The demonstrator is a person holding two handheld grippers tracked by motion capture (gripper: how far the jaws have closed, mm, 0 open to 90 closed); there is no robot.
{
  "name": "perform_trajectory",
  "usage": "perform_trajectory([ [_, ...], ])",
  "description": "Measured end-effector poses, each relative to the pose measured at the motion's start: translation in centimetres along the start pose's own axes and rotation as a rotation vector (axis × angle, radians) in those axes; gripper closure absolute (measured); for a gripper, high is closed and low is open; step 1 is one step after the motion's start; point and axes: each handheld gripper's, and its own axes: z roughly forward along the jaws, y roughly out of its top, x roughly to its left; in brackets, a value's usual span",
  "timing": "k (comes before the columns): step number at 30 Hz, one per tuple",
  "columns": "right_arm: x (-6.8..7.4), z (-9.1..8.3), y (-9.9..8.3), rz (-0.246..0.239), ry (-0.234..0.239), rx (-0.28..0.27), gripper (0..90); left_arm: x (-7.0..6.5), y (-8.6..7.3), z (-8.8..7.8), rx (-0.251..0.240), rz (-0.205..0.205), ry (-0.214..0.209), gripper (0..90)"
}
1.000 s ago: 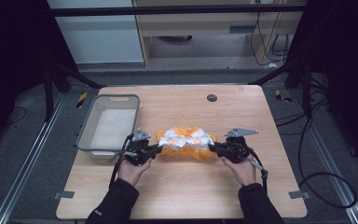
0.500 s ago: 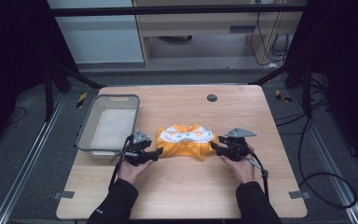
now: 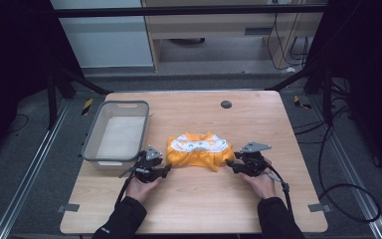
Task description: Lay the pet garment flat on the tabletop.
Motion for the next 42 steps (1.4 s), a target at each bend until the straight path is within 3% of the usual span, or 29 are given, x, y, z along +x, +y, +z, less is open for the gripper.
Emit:
perform_trajectory([
  [1,0.1,0.0,0.1,-0.005,-0.006,0.000,59.8,-0.1,0.0,0.1,0.000,-0.004,-0.005,61.0],
  [2,0.1,0.0,0.1,-0.005,-0.006,0.000,59.8,-0.1,0.0,0.1,0.000,-0.004,-0.005,68.1],
  [3,0.0,0.0,0.2,0.000,-0.011,0.003,71.6,-0.1,0.1,0.1,-0.008,-0.029,-0.032,76.2],
  [4,0.0,0.0,0.2,0.000,-0.011,0.003,71.6,-0.1,0.1,0.1,-0.008,-0.029,-0.032,82.1],
  [6,0.1,-0.4,0.3,0.012,0.007,0.015,85.4,-0.1,0.3,-0.3,-0.022,-0.027,-0.054,86.6],
  [11,0.3,-1.7,0.8,0.004,0.034,-0.012,87.3,-0.1,0.9,-1.8,-0.049,-0.032,-0.077,87.9],
  [12,0.5,-2.9,1.2,-0.004,0.051,-0.039,87.4,0.0,1.2,-2.8,-0.075,-0.040,-0.097,88.0],
  [14,0.5,-3.3,1.3,-0.004,0.057,-0.045,87.4,0.0,1.3,-3.5,-0.089,-0.041,-0.105,88.0],
  [16,0.7,-5.3,1.6,0.014,0.091,-0.073,87.3,-0.1,1.5,-5.3,-0.116,-0.037,-0.133,88.2],
  [19,1.1,-6.5,1.7,0.022,0.117,-0.091,87.3,-0.3,1.3,-6.7,-0.131,-0.049,-0.172,88.3],
  [21,1.7,-8.2,1.7,0.027,0.163,-0.105,87.3,-0.6,0.8,-8.1,-0.126,-0.030,-0.201,88.3],
  [26,3.0,-9.8,0.9,0.032,0.232,-0.081,87.0,-0.9,-0.9,-9.7,-0.103,-0.042,-0.247,88.3],
  [29,4.3,-10.4,-0.8,0.025,0.248,-0.035,86.0,-1.4,-3.1,-9.8,-0.034,-0.078,-0.270,88.2],
  [30,4.3,-10.4,-0.8,0.025,0.248,-0.035,86.0,-1.4,-3.1,-9.8,-0.034,-0.078,-0.270,88.1],
  [31,4.8,-10.1,-1.9,0.032,0.239,-0.005,84.5,-1.8,-3.9,-9.4,-0.003,-0.085,-0.261,88.0],
  [32,4.9,-9.8,-2.4,0.028,0.224,0.023,83.7,-1.8,-3.9,-9.4,-0.003,-0.085,-0.261,87.7],
  [34,5.0,-9.6,-2.8,0.019,0.201,0.043,83.5,-2.3,-4.5,-9.0,0.019,-0.070,-0.243,86.0],
  [35,5.0,-9.3,-3.1,0.023,0.188,0.060,82.7,-2.7,-4.8,-8.8,0.028,-0.048,-0.212,86.0],
  [37,4.8,-8.9,-3.7,0.011,0.155,0.076,77.1,-2.8,-5.0,-8.6,0.030,-0.054,-0.211,76.8],
  [38,4.7,-8.6,-4.0,0.008,0.142,0.084,75.3,-2.9,-5.1,-8.6,0.014,-0.054,-0.185,68.6],
  [42,4.7,-8.8,-3.9,0.006,0.127,0.054,70.6,-3.0,-5.3,-9.5,-0.047,-0.025,-0.160,52.4],
])
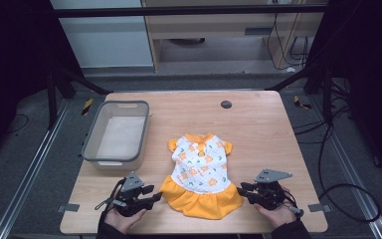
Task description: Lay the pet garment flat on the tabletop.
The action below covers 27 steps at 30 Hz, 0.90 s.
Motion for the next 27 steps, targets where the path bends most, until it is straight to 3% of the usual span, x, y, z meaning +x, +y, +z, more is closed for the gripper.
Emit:
perform_trajectory([
  [5,-0.3,-1.0,0.8,-0.010,-0.041,-0.094,62.7,0.0,0.5,-1.5,-0.097,0.030,0.044,40.8],
  [8,-0.7,-1.3,1.3,-0.009,-0.063,-0.128,60.0,0.4,1.3,-1.7,-0.116,0.037,0.065,40.0],
  [9,-1.2,-1.3,2.0,-0.001,-0.080,-0.158,57.6,0.9,2.3,-1.5,-0.133,0.033,0.084,39.9],
  [12,-2.2,-0.5,3.3,0.011,-0.092,-0.178,55.7,1.6,3.6,-1.0,-0.147,0.032,0.109,40.0],
  [14,-2.9,0.2,4.1,0.024,-0.099,-0.187,54.5,2.7,5.4,0.3,-0.172,0.034,0.127,40.5],
  [15,-3.3,0.7,4.5,0.027,-0.110,-0.189,54.5,2.7,5.4,0.3,-0.172,0.034,0.127,40.9],
  [17,-3.8,1.4,5.1,0.040,-0.123,-0.186,53.8,3.5,6.7,1.9,-0.167,0.033,0.173,41.5],
  [24,-6.1,5.0,7.9,0.050,-0.180,-0.172,52.2,5.0,9.6,6.9,-0.128,0.062,0.246,44.0],
  [27,-7.3,7.4,8.6,0.042,-0.206,-0.168,51.2,6.0,10.6,9.9,-0.080,0.049,0.269,47.2],
])
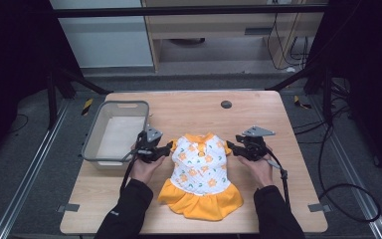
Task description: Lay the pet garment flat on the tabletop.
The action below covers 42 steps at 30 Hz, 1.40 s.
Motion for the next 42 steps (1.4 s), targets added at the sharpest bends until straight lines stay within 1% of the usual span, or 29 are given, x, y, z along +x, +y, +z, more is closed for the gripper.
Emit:
perform_trajectory([
  [2,-0.1,1.0,-0.1,-0.008,-0.016,0.032,51.8,0.0,0.0,1.6,0.036,0.018,0.021,47.5],
  [3,-0.1,1.0,-0.1,-0.008,-0.016,0.032,51.8,0.0,0.0,1.6,0.036,0.018,0.021,47.7],
  [4,-0.3,2.2,-0.5,-0.021,-0.025,0.057,52.3,0.1,-0.3,3.1,0.070,0.014,0.037,47.6],
  [5,-0.3,2.6,-0.7,-0.023,-0.028,0.067,52.5,0.1,-0.3,3.1,0.070,0.014,0.037,47.3],
  [6,-0.4,3.1,-1.0,-0.021,-0.030,0.082,52.6,0.2,-0.7,4.2,0.109,0.007,0.042,47.4],
  [8,-0.5,4.0,-1.6,-0.023,-0.042,0.108,53.3,0.3,-1.1,4.9,0.139,-0.006,0.036,47.0],
  [11,-0.6,4.7,-2.0,-0.017,-0.037,0.121,54.2,0.4,-1.5,5.2,0.139,-0.008,0.041,47.1],
  [12,-0.7,4.8,-2.0,-0.007,-0.027,0.118,57.5,0.6,-1.6,5.2,0.134,-0.041,0.025,48.2],
  [13,-0.7,4.8,-2.0,-0.007,-0.027,0.118,57.5,0.6,-1.6,5.2,0.134,-0.041,0.025,49.2],
  [14,-0.6,4.9,-1.8,-0.004,-0.015,0.132,63.6,0.7,-1.8,5.2,0.126,-0.072,-0.004,53.4],
  [15,-0.6,4.9,-1.8,-0.004,-0.015,0.132,63.6,0.7,-1.8,5.2,0.126,-0.072,-0.004,56.5],
  [16,-0.4,4.8,-1.8,0.012,-0.001,0.138,71.9,0.7,-2.0,5.1,0.118,-0.077,-0.012,57.6],
  [18,-0.2,4.8,-1.8,0.022,0.006,0.141,78.2,0.4,-1.9,5.0,0.124,-0.074,-0.020,64.8],
  [19,-0.2,4.8,-1.8,0.022,0.006,0.141,78.2,0.4,-1.9,5.0,0.124,-0.074,-0.020,69.3],
  [20,-0.1,4.8,-1.8,0.029,0.015,0.143,81.1,0.3,-1.8,5.0,0.130,-0.070,-0.029,69.3],
  [22,0.1,4.8,-1.8,0.016,0.011,0.142,85.9,0.1,-1.8,4.9,0.137,-0.068,-0.045,84.3],
  [25,0.2,4.5,-1.7,0.007,0.008,0.139,88.1,-0.1,-1.7,4.9,0.142,-0.056,-0.048,87.8],
  [26,0.2,4.2,-1.6,0.008,0.009,0.133,88.6,0.0,-1.6,4.6,0.159,-0.042,-0.046,89.1],
  [29,0.0,3.6,-1.3,0.014,0.010,0.107,88.9,0.2,-1.4,4.2,0.140,-0.042,-0.046,89.4],
  [30,-0.2,2.9,-0.8,0.018,0.012,0.078,89.2,0.5,-0.9,3.6,0.101,-0.057,-0.052,89.5],
  [31,-0.2,2.9,-0.8,0.018,0.012,0.078,89.2,0.5,-0.9,3.6,0.101,-0.057,-0.052,89.5],
  [33,-0.5,2.0,0.0,0.016,0.008,0.032,89.3,1.0,0.9,2.1,0.028,-0.067,-0.055,89.5],
  [34,-0.5,2.0,0.0,0.016,0.008,0.032,89.3,1.0,0.9,2.1,0.028,-0.067,-0.055,89.5],
  [35,-0.6,1.8,0.3,0.012,0.002,0.017,89.3,1.2,1.5,1.8,0.008,-0.059,-0.051,89.5],
  [36,-0.6,1.6,0.7,0.009,-0.007,-0.002,89.3,1.3,2.7,1.1,-0.024,-0.049,-0.037,89.5],
  [38,-0.6,1.1,1.9,-0.023,-0.058,-0.086,89.3,1.4,3.5,0.8,-0.045,-0.030,-0.017,89.5],
  [39,-0.6,1.0,2.1,-0.031,-0.076,-0.101,89.2,1.5,4.2,0.7,-0.054,-0.029,0.001,89.4],
  [40,-0.6,1.0,2.4,-0.045,-0.105,-0.110,89.1,1.6,4.4,0.9,-0.050,-0.032,0.014,89.1],
  [42,-0.6,1.4,2.6,-0.069,-0.133,-0.083,88.2,1.6,4.5,1.2,-0.040,-0.034,0.027,84.6],
])
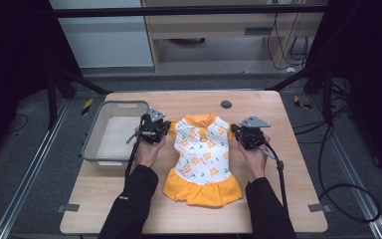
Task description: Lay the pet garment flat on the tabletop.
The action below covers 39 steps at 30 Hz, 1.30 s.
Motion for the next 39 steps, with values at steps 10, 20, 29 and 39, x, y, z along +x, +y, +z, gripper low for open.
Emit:
perform_trajectory([
  [10,0.0,-1.1,-0.7,-0.008,0.020,0.061,73.0,-0.5,-1.0,-0.9,0.009,-0.068,-0.069,59.0],
  [20,3.0,-4.2,-2.5,0.007,0.207,0.103,83.7,-5.6,-3.9,-1.6,0.111,0.114,-0.195,70.9],
  [29,5.8,-4.4,-6.1,-0.061,0.287,0.265,84.0,-6.1,-7.5,-0.4,0.234,0.169,-0.186,72.3],
  [39,5.8,-5.2,-7.1,-0.051,0.306,0.307,86.1,-6.7,-8.8,-2.2,0.240,0.160,-0.235,72.4],
])
